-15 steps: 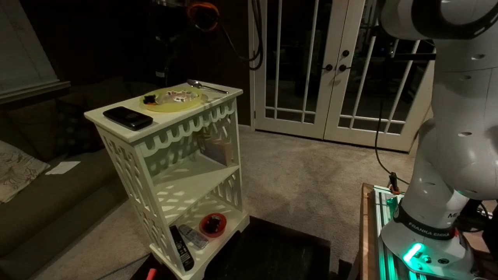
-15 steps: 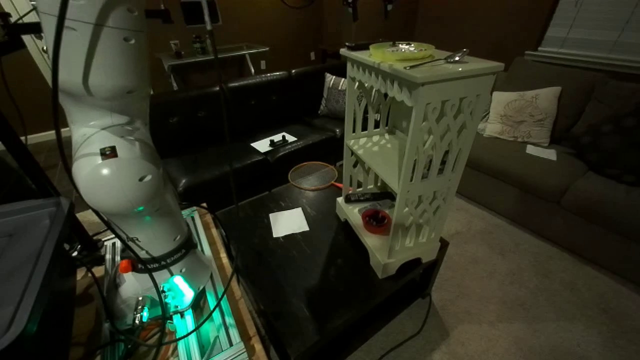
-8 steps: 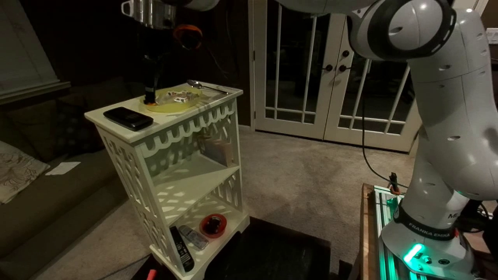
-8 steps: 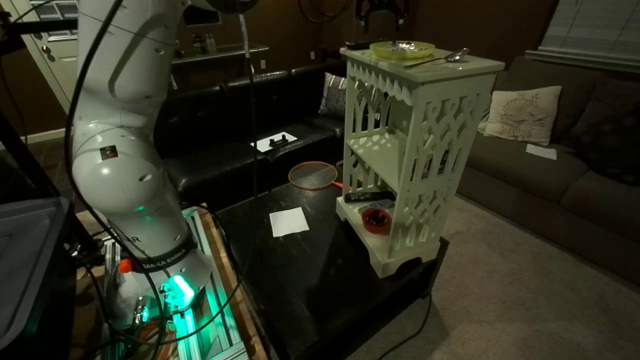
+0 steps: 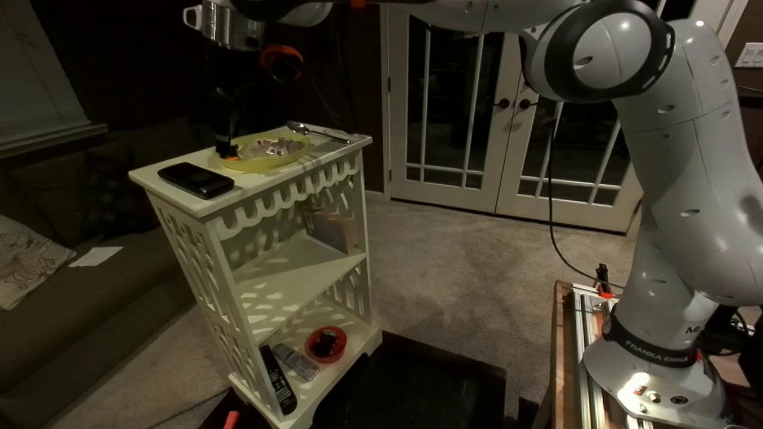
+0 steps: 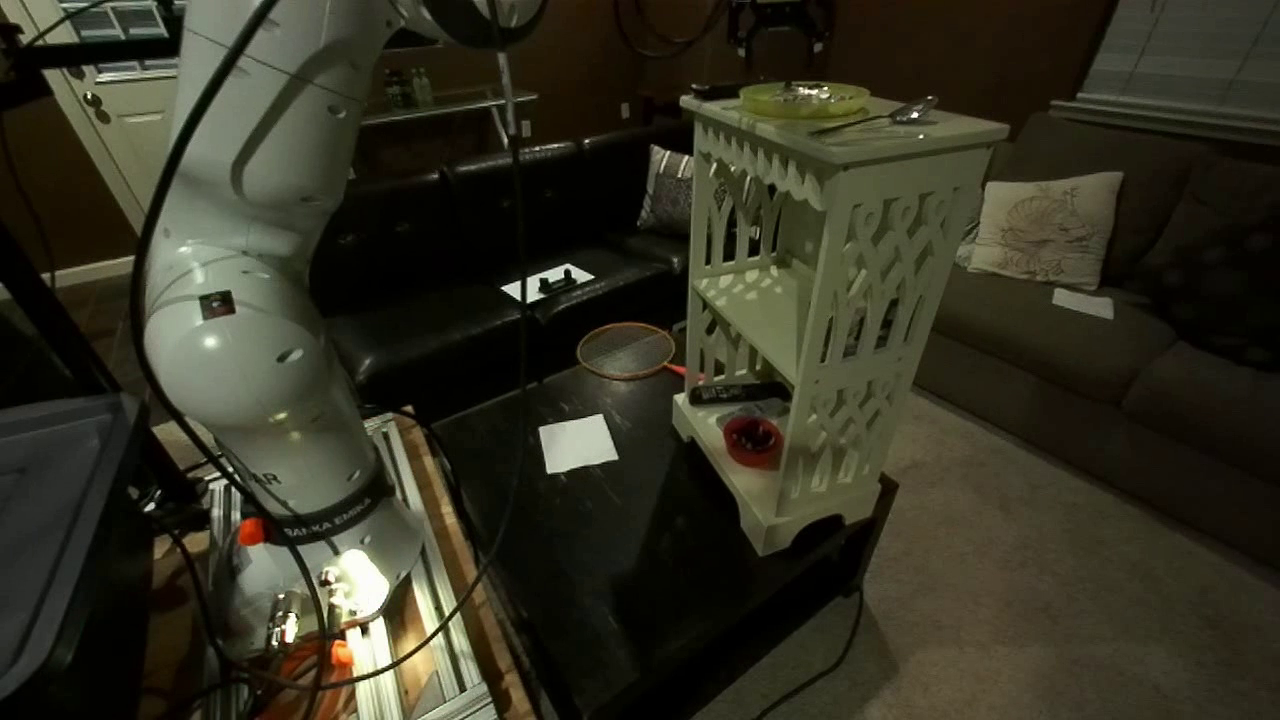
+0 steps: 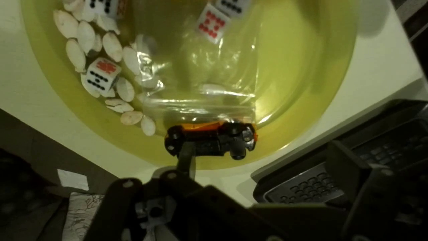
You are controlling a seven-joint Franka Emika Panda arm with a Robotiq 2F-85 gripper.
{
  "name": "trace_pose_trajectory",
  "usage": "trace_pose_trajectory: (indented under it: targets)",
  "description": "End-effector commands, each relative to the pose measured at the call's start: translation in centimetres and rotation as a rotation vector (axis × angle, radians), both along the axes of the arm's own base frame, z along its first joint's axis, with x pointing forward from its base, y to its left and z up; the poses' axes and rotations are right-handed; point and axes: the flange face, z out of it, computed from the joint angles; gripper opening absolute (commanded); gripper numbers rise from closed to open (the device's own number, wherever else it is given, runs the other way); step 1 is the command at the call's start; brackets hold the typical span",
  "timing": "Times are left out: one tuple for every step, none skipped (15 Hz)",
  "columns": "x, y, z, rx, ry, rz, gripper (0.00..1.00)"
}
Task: Take the black item off of the plate
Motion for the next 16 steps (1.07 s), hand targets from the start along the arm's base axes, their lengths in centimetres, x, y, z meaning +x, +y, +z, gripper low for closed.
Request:
trace_pose_trajectory:
  targets:
    - [0.4,-0.5,-0.3,0.044,0.016,0.014,1.0]
    - [1.0,-1.0,-0.4,0.048,-0.011,0.007,1.0]
    - [1.5,-1.7,-0.6,0.062,-0.017,0.013,1.0]
    - [1.9,-2.3,-0.9,0.076,-0.019,0.016,1.0]
    - [2.4,-2.9,-1.1,0.072,-0.037,0.019,1.0]
    - [2.8,-3.5,-1.2,0.081,-0.048,0.015,1.0]
    - [3.1,-4.0,-1.4,0.09,-0.053,0.022,1.0]
    - [3.3,-4.3,-1.6,0.099,-0.054,0.034,1.0]
    - [3.4,-4.5,-1.9,0.112,-0.05,0.051,1.0]
    - [3.6,-4.6,-2.1,0.117,-0.048,0.062,1.0]
    - [3.7,-4.7,-2.4,0.128,-0.04,0.077,1.0]
    - [3.7,-4.6,-2.6,0.141,-0.032,0.092,1.0]
    - [3.6,-4.5,-2.7,0.15,-0.025,0.11,1.0]
    - [3.6,-4.3,-2.9,0.159,-0.019,0.121,1.0]
    - [3.5,-4.2,-3.0,0.162,-0.009,0.135,1.0]
    - [3.5,-4.2,-3.2,0.163,-0.004,0.141,1.0]
